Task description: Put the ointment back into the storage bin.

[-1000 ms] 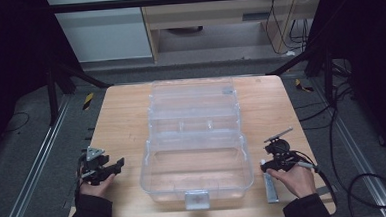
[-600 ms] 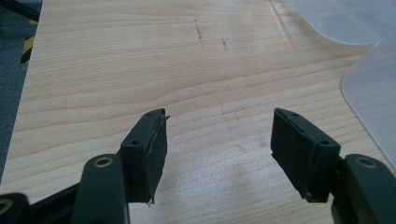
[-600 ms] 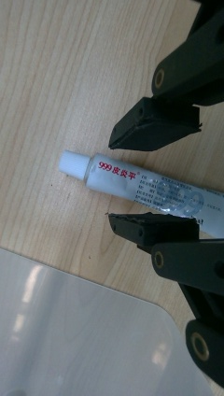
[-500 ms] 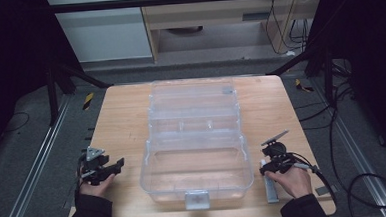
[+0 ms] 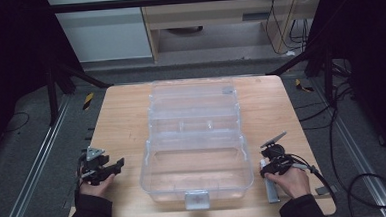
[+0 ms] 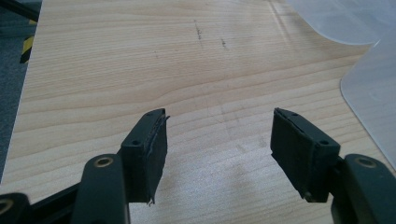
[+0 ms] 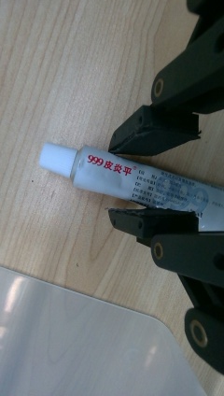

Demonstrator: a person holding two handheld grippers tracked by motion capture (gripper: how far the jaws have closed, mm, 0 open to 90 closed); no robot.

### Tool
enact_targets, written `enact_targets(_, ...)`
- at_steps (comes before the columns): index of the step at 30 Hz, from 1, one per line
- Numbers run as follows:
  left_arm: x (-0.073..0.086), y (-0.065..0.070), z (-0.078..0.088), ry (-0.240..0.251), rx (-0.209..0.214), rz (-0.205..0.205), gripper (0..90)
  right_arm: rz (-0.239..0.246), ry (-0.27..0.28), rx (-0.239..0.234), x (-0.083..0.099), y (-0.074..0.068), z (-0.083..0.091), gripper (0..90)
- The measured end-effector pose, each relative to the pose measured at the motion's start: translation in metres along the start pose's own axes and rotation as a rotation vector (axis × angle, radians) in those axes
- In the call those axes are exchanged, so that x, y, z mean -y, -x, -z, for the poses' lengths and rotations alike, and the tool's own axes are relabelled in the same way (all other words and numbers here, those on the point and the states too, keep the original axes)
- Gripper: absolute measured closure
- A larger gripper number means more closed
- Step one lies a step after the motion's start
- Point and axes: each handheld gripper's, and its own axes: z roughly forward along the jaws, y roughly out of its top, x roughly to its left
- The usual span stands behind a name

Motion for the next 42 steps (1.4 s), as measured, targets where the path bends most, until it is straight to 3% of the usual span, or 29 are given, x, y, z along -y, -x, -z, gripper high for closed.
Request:
enact_targets(9,0.0,0.0,0.0,-0.002,0.003,0.0,36.3,0.02,-0.027,0.002,-0.002,-0.001,-0.003,68.7)
enact_targets(28,0.0,0.001,-0.001,-0.011,0.005,-0.001,36.6,0.069,-0.066,0.012,-0.005,0.003,0.001,69.9)
enact_targets(34,0.0,0.001,-0.002,-0.016,0.004,-0.001,36.7,0.072,-0.012,-0.009,-0.002,0.01,0.017,69.9)
enact_targets(42,0.0,0.001,-0.002,-0.017,0.007,-0.003,36.9,0.103,0.118,-0.042,-0.003,0.012,0.045,69.9)
